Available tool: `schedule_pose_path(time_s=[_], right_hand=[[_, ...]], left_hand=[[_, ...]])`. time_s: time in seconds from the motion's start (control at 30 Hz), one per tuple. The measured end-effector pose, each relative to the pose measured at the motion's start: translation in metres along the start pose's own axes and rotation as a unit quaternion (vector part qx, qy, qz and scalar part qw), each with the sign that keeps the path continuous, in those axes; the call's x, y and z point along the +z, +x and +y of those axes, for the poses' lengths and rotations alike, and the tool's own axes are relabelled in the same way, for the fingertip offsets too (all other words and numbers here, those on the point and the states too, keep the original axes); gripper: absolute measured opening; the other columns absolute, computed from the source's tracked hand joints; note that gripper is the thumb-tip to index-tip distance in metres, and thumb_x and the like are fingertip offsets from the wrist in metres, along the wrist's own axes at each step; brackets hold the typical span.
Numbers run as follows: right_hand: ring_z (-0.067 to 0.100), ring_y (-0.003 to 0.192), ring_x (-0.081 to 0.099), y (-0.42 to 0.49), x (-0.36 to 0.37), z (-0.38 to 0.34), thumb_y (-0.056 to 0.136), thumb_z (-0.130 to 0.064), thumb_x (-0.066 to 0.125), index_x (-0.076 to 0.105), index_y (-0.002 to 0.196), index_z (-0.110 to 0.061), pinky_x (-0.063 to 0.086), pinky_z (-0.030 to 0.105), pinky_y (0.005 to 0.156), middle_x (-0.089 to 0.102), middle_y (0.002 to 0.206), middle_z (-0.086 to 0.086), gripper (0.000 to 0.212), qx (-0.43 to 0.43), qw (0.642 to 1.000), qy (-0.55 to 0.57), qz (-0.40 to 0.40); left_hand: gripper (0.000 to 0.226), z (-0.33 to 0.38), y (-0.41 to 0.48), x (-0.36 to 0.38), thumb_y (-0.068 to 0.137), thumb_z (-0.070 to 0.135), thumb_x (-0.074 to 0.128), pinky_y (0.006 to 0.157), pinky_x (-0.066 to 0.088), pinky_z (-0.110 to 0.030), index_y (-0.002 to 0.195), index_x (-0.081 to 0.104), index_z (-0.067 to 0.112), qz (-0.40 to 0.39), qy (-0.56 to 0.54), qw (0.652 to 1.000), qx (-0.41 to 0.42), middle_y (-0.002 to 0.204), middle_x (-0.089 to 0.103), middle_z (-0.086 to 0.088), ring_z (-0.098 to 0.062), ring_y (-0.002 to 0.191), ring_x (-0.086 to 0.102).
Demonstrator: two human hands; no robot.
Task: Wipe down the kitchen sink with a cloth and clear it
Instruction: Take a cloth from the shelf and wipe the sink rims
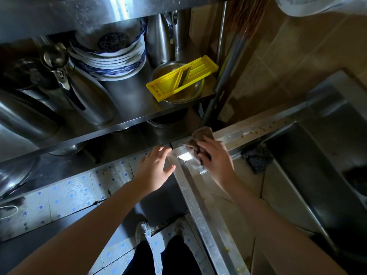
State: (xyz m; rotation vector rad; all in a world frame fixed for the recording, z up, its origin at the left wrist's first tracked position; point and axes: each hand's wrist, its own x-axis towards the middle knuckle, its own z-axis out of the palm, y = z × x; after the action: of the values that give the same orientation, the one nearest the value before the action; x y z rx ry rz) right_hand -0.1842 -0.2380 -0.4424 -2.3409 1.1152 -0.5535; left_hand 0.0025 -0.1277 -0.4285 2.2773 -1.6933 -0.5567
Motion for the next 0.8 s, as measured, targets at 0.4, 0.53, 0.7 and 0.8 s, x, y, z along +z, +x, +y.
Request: schedule_pose_path(time_s=[0.4,0.53,0.7,0.8], right_hand=[[0.03,0.095,0.063,0.015,-0.015,0.034,0.075,-0.009,0.077,0.069,0.112,-0.019,0.051,0.045,0.082,0.068,0.116,0.007,0.039,-0.03,0.988,-0.138,0.055],[0.03,0.105,0.055,0.025,-0.037,0.062,0.081,-0.013,0.069,0.066,0.117,-0.024,0.051,0.044,0.081,0.063,0.124,0.003,0.037,0.055,0.988,-0.134,0.045],[0.028,0.115,0.048,0.041,-0.069,0.102,0.084,-0.013,0.061,0.061,0.123,-0.028,0.049,0.04,0.085,0.056,0.132,0.0,0.042,0.138,0.983,-0.105,0.063],[0.028,0.12,0.049,0.049,-0.081,0.116,0.085,-0.009,0.061,0.059,0.126,-0.027,0.048,0.043,0.092,0.054,0.134,0.002,0.045,0.167,0.98,-0.086,0.062]], left_hand=[[0.051,0.004,0.006,0.004,0.083,0.033,0.063,0.091,0.043,-0.038,0.129,0.049,0.016,0.01,-0.003,1.0,-0.001,0.126,0.052,-0.007,-0.028,0.11,0.055],[0.053,0.012,0.015,0.01,0.085,0.037,0.06,0.094,0.041,-0.039,0.132,0.045,0.019,0.004,-0.003,1.0,0.002,0.129,0.049,-0.005,-0.026,0.115,0.051],[0.052,0.026,0.028,0.014,0.086,0.037,0.058,0.094,0.04,-0.039,0.133,0.042,0.021,-0.003,-0.007,1.0,0.015,0.125,0.051,-0.002,-0.024,0.112,0.052],[0.053,0.034,0.034,0.016,0.087,0.036,0.057,0.096,0.039,-0.039,0.134,0.041,0.02,-0.004,0.003,1.0,0.026,0.126,0.05,-0.004,-0.024,0.115,0.049]])
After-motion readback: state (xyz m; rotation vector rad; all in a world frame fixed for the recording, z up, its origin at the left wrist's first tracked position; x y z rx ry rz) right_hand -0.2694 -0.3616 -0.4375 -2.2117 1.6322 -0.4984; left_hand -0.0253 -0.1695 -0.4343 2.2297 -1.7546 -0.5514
